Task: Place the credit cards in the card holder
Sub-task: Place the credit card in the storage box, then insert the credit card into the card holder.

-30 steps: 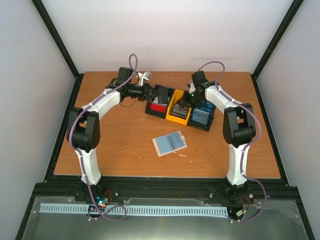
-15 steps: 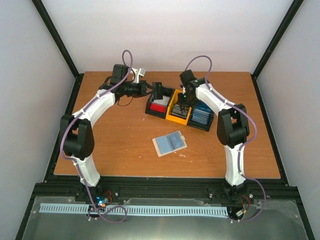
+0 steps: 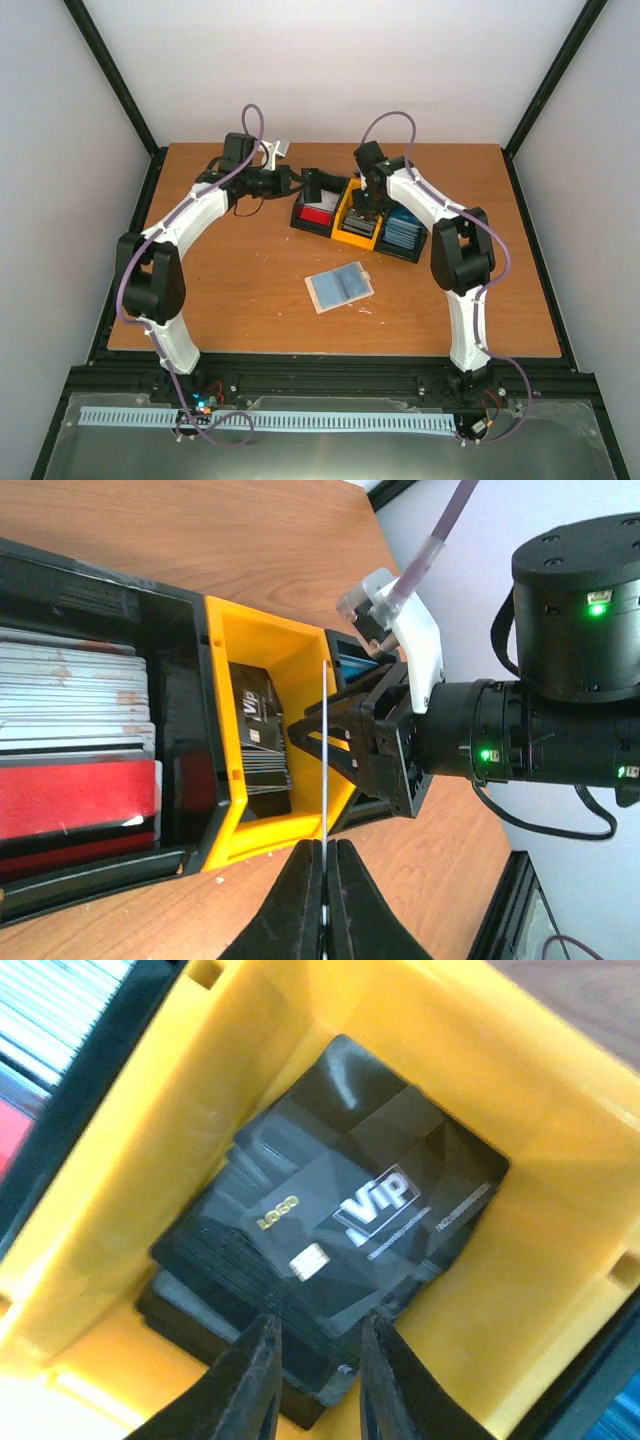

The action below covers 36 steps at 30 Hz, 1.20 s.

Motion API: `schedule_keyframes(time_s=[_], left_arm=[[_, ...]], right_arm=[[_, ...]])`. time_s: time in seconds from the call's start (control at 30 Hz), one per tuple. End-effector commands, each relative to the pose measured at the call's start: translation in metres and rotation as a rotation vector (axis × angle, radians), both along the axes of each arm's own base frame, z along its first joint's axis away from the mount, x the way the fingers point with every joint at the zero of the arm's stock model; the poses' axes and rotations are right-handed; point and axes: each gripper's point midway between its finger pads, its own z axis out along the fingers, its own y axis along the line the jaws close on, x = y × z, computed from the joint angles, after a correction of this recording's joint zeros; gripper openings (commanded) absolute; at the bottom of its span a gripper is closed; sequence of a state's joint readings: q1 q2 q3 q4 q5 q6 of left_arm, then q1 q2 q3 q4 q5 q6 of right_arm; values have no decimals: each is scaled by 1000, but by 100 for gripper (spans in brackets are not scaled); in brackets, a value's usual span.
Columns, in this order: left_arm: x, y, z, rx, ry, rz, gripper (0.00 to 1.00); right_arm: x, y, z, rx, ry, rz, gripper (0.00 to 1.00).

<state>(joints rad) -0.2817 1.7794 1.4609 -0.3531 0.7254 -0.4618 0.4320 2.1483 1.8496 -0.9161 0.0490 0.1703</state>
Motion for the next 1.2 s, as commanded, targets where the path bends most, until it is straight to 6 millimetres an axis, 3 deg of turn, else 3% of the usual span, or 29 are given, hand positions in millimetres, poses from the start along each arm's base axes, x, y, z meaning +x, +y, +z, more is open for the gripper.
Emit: schedule_keyframes(time_s=[0.0, 0.13, 0.27, 0.33, 0.5, 0.6, 0.7, 0.97, 1.0, 1.1, 1.17], left_arm=[[-17, -4, 29, -61, -81, -70, 1], [-33, -7, 50, -120, -127, -115, 1], [-59, -12, 77, -219, -193, -202, 1], [-77, -15, 89, -267, -215, -261, 1], [-112, -19, 104, -330, -239, -358, 1], [-128, -19, 111, -362, -249, -383, 1], [-135, -18, 114, -374, -246, -389, 1], [-148, -17, 119, -399, -236, -385, 1], [-149, -17, 119, -399, -231, -381, 3], [-148, -16, 114, -391, -204, -352, 11], [-143, -14, 106, -369, -169, -310, 36]], right_arm=[[-11, 27, 57, 199, -88, 52, 27], [-37, 59, 118, 483, -182, 177, 42], [-88, 92, 186, 847, -247, 381, 55], [-109, 102, 206, 1000, -223, 444, 57], [-126, 106, 222, 1143, -208, 428, 64], [-133, 111, 226, 1162, -188, 434, 62], [-146, 120, 231, 1192, -160, 460, 51], [-171, 120, 248, 1312, -141, 487, 9], [-171, 119, 247, 1307, -140, 480, 4], [-171, 114, 243, 1269, -152, 446, 3], [-172, 110, 236, 1224, -160, 430, 3]])
